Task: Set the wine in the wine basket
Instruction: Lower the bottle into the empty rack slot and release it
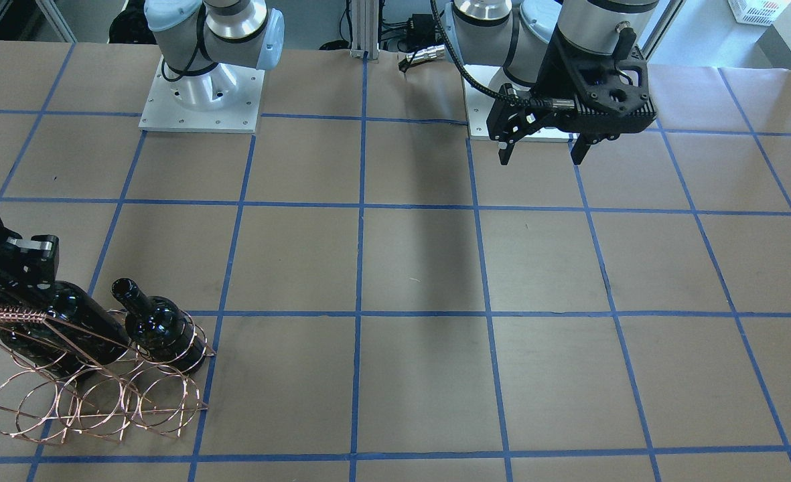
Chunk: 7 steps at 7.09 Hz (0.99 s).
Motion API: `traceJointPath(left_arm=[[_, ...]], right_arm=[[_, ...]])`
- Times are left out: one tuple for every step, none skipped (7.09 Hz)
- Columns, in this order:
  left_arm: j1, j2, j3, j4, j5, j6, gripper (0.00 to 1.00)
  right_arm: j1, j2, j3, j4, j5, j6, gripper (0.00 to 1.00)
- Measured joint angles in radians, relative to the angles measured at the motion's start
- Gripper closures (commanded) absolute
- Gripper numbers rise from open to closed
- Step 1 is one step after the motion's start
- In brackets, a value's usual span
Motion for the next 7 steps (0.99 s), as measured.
traceJointPath(left_arm=[[0.000, 0.001, -0.003, 0.000, 0.000, 0.000, 0.00], [0.000, 0.001, -0.004, 0.000, 0.000, 0.000, 0.00], [0.000, 0.001, -0.004, 0.001, 0.000, 0.000, 0.00], [0.000, 0.001, -0.004, 0.001, 0.000, 0.000, 0.00], [0.000, 0.001, -0.004, 0.001, 0.000, 0.000, 0.00], [0.000, 0.001, -0.004, 0.001, 0.000, 0.000, 0.00], [0.000, 0.001, -0.004, 0.001, 0.000, 0.000, 0.00]], right_arm=[[0.000, 0.002, 0.005, -0.001, 0.004, -0.001, 0.82], [-0.001, 0.006, 0.016, -0.016, 0.006, -0.003, 0.83], [-0.001, 0.008, 0.039, -0.048, 0.006, -0.004, 0.82], [-0.001, 0.010, 0.064, -0.077, 0.006, -0.004, 0.82], [-0.001, 0.016, 0.082, -0.098, 0.006, -0.003, 0.82], [-0.001, 0.024, 0.093, -0.107, 0.006, -0.002, 0.76], [-0.001, 0.029, 0.101, -0.110, 0.007, -0.001, 0.67]])
